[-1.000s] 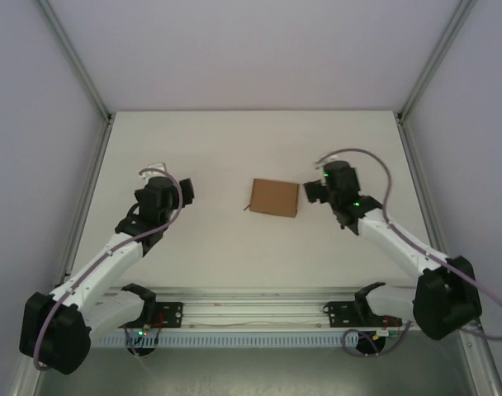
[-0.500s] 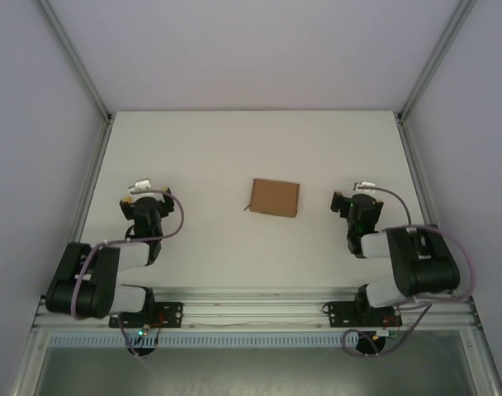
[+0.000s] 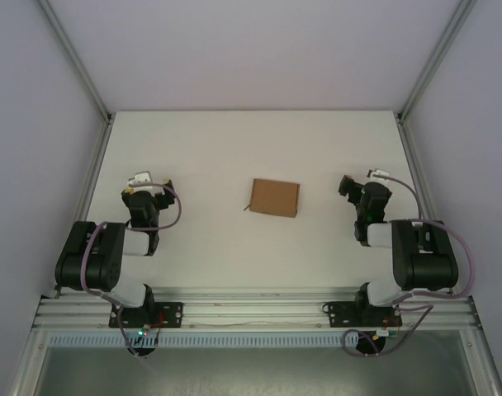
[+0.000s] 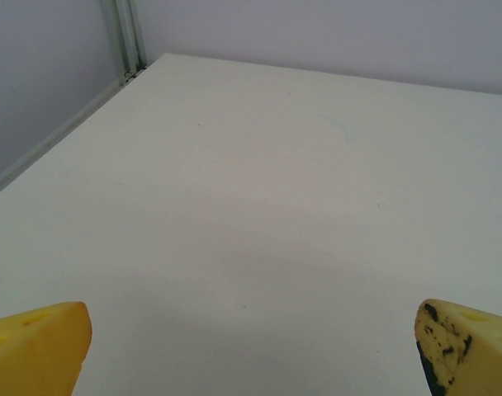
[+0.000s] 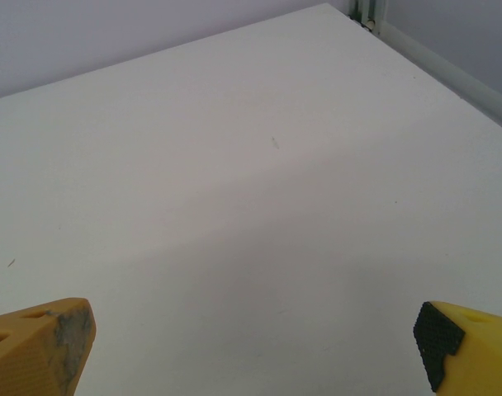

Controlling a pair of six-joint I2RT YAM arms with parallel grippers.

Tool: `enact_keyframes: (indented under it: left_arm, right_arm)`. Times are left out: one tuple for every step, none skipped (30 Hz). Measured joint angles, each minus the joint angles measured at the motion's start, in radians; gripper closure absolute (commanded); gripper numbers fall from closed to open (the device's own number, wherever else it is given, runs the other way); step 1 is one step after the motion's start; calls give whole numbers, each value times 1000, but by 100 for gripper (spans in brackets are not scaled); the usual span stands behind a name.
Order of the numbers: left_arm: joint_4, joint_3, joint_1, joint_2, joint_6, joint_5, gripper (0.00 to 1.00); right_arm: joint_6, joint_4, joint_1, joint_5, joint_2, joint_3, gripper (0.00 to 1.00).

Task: Assemble paper box

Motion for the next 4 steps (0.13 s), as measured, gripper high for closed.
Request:
enact_keyframes:
  left_arm:
    - [-3,2,0,0,0,1,0]
    - [-3,2,0,0,0,2,0]
    - [-2,2,0,0,0,3,0]
    - [-3,2,0,0,0,3,0]
  right_arm:
    - [2,0,0,0,0,0,0]
    - [3,0,0,-2,0,0,0]
    - [5,0,0,-3,0,0,0]
    - [6,0,0,-3,0,0,0]
